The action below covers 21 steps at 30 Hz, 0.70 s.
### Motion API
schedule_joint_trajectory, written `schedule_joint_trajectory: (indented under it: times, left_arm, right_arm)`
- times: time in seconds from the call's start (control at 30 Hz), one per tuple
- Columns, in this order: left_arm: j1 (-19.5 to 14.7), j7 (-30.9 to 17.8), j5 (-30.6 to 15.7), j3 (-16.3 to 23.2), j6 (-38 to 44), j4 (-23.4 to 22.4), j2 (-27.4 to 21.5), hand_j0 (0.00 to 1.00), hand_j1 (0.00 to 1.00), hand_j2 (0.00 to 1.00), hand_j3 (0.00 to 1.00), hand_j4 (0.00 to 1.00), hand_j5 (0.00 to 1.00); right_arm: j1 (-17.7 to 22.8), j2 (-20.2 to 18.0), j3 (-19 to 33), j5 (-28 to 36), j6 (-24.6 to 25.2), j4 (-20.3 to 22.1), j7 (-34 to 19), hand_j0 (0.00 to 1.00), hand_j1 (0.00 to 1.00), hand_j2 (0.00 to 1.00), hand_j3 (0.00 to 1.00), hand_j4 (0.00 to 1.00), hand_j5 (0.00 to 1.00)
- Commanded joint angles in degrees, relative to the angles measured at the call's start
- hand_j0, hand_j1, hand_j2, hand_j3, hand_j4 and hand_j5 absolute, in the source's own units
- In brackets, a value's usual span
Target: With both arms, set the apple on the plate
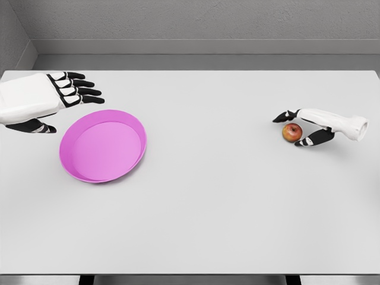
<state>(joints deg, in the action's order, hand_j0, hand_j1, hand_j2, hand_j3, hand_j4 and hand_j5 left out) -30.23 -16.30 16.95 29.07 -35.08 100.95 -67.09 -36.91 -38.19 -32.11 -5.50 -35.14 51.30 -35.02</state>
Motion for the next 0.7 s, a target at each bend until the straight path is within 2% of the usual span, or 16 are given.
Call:
schedule_joint_trajectory:
  times: [0.0,0.03,0.07,0.43,0.5,0.57,0.67]
  left_arm:
    - [0.00,-0.05,-0.34,0.03,0.08,0.03,-0.06,1.00,1.00,1.00,1.00,1.00,1.00]
    - [0.00,-0.05,-0.34,0.03,0.08,0.03,-0.06,1.00,1.00,1.00,1.00,1.00,1.00]
    - [0.00,-0.05,-0.34,0.03,0.08,0.03,-0.06,1.00,1.00,1.00,1.00,1.00,1.00]
    - [0.00,-0.05,-0.34,0.03,0.08,0.03,-0.06,1.00,1.00,1.00,1.00,1.00,1.00]
    - [0.00,-0.05,-0.42,0.03,0.08,0.03,-0.06,1.00,1.00,1.00,1.00,1.00,1.00]
    - [0.00,-0.05,-0.34,0.03,0.08,0.03,-0.15,1.00,1.00,1.00,1.00,1.00,1.00]
    - [0.00,-0.05,-0.34,0.03,0.08,0.03,-0.06,1.00,1.00,1.00,1.00,1.00,1.00]
  right_arm:
    - [0.00,-0.04,0.12,0.49,0.14,0.03,0.02,0.74,0.74,0.74,0.74,0.74,0.74]
    - [0.00,-0.04,0.21,0.75,0.14,0.03,0.02,0.67,0.67,0.67,0.67,0.67,0.67]
    - [0.09,0.05,0.73,1.02,0.14,-0.06,0.02,0.41,0.41,0.41,0.41,0.41,0.41]
    - [0.18,0.05,1.09,2.07,0.14,0.29,0.02,0.41,0.41,0.41,0.41,0.41,0.41]
    - [0.18,-0.30,1.00,4.27,0.14,3.19,0.02,0.41,0.41,0.41,0.41,0.41,0.41]
    - [0.26,-0.22,0.56,4.36,0.14,9.60,0.02,0.41,0.41,0.41,0.41,0.41,0.41]
    - [0.18,0.40,-4.54,4.44,0.14,16.90,0.02,0.41,0.41,0.41,0.41,0.41,0.41]
